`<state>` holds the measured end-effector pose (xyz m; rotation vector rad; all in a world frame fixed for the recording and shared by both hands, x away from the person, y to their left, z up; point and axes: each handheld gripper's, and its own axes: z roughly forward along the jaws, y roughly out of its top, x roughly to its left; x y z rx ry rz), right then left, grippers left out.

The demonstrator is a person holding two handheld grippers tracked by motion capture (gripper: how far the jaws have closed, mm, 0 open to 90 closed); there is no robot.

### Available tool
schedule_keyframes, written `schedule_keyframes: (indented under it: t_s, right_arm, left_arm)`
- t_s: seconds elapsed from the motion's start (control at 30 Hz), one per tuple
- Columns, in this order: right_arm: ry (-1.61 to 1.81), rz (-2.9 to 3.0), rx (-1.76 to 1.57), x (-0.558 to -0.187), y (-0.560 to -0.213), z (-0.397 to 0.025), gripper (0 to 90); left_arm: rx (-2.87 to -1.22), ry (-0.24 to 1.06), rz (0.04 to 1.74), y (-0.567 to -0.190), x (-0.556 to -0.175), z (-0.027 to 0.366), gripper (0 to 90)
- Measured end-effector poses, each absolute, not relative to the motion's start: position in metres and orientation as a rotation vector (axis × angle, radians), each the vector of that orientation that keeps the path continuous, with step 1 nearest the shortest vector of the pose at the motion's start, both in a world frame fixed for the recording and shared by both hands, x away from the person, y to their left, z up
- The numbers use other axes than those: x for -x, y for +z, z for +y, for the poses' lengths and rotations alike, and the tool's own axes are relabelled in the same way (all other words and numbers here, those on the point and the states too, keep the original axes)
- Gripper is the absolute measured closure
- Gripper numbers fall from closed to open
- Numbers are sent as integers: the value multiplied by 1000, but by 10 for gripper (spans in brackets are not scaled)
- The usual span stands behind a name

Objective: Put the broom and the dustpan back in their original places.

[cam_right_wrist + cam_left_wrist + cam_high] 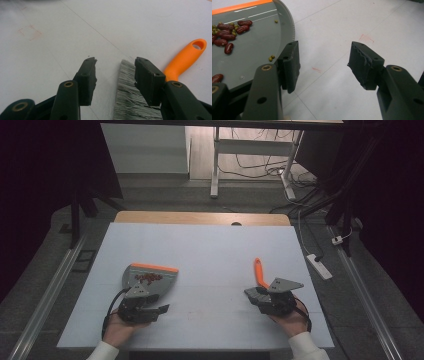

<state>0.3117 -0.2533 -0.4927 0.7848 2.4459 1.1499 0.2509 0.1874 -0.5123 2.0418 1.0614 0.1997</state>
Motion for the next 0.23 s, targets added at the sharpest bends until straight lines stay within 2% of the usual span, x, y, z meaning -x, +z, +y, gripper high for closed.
schedule_keyframes:
  t_s: [0.23]
  right_arm:
    - [1154,2443,-776,-311,-492,-254,505]
  left_arm:
    - [-2050,196,1064,-513,-251,187,415]
